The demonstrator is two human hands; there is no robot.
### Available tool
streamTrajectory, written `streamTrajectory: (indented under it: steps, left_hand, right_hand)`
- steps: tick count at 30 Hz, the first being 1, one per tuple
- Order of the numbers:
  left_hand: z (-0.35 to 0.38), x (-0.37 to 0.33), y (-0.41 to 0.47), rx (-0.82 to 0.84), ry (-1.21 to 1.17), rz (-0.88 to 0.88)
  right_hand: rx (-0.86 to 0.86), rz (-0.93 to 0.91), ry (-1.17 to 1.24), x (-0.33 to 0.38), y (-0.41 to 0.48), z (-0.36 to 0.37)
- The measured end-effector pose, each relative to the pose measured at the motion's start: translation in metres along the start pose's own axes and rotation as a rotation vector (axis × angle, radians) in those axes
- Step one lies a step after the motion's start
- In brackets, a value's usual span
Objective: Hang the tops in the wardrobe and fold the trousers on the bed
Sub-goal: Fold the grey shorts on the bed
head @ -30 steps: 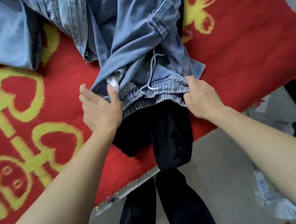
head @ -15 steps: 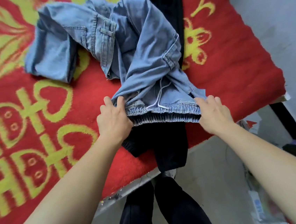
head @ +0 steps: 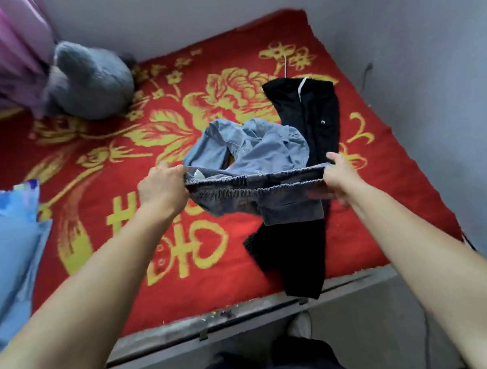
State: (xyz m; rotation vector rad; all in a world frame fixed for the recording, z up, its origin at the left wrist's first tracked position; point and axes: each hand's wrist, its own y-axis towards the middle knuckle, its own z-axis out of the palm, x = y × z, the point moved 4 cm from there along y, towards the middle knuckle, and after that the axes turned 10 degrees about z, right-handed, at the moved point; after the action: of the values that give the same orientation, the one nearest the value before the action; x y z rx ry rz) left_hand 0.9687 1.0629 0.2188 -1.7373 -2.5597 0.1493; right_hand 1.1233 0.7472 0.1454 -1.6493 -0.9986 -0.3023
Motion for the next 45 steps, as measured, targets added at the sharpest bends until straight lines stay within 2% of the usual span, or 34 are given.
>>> streamTrajectory:
  steps: [2,4,6,9,12,16,19,21,26,30,33,35,37,39,42,45]
  left_hand:
    - [-0.043,0.039,-0.007,-0.029,-0.024,-0.114]
    - [-0.084,0.079,-0.027,-0.055,-0.193,-0.241]
    - [-0.106,0.095,-0.033,-0.124,-0.618,-0.33]
    - [-0.152,0.134,-0.063,-0.393,-1.186,-0.338]
    - [-0.2,0.177,-0.102,-0.638,-1.427,-0.262]
    - [-0.262,0.239,-0.153,-1.025,-1.356,-0.205]
    - [-0.302,0.272,-0.181,-1.172,-1.425,-0.135]
    - [-0.322,0.292,-0.198,-1.25,-1.331,-0.087]
    - [-0.33,0.315,-0.229,-1.251,-0.829,0.083]
    - [-0.321,0.329,-0.249,-1.275,-0.78,0.064]
    - [-0.33,0.343,-0.259,-1.421,-0.733,0.053]
    - [-0.332,0.353,-0.251,-1.331,-0.683,0.017]
    - [-0.319,0.365,-0.233,-1.115,-0.677,-0.066]
    - [-0.295,0.375,-0.219,-0.988,-0.696,-0.121]
    - [-0.256,0.371,-0.197,-0.833,-0.766,-0.073]
    - [-0.216,0.368,-0.165,-0.55,-0.685,-0.008]
  right_hand:
    - [0.084,-0.068,0.224,0.048,-0.031,0.01]
    - [0.158,-0.156,0.36,0.094,-0.077,0.024]
    - [0.189,-0.249,0.412,0.131,-0.109,0.028]
    - [0.251,-0.445,0.512,0.175,-0.183,0.051]
    - [0.273,-0.593,0.581,0.199,-0.255,0.082]
    - [0.202,-0.774,0.635,0.22,-0.341,0.117]
    - [0.118,-0.935,0.598,0.234,-0.399,0.132]
    - [0.072,-1.011,0.578,0.24,-0.429,0.139]
    - [-0.041,-1.069,0.516,0.24,-0.458,0.16]
    - [-0.031,-1.026,0.518,0.23,-0.464,0.181]
    - [0.0,-1.144,0.51,0.227,-0.47,0.196]
    - [0.085,-1.1,0.424,0.234,-0.467,0.21]
    - [0.155,-0.914,0.377,0.24,-0.454,0.221]
    - [0.189,-0.75,0.404,0.239,-0.432,0.23]
    - [0.226,-0.653,0.378,0.233,-0.393,0.249]
    - [0.237,-0.556,0.292,0.233,-0.347,0.265]
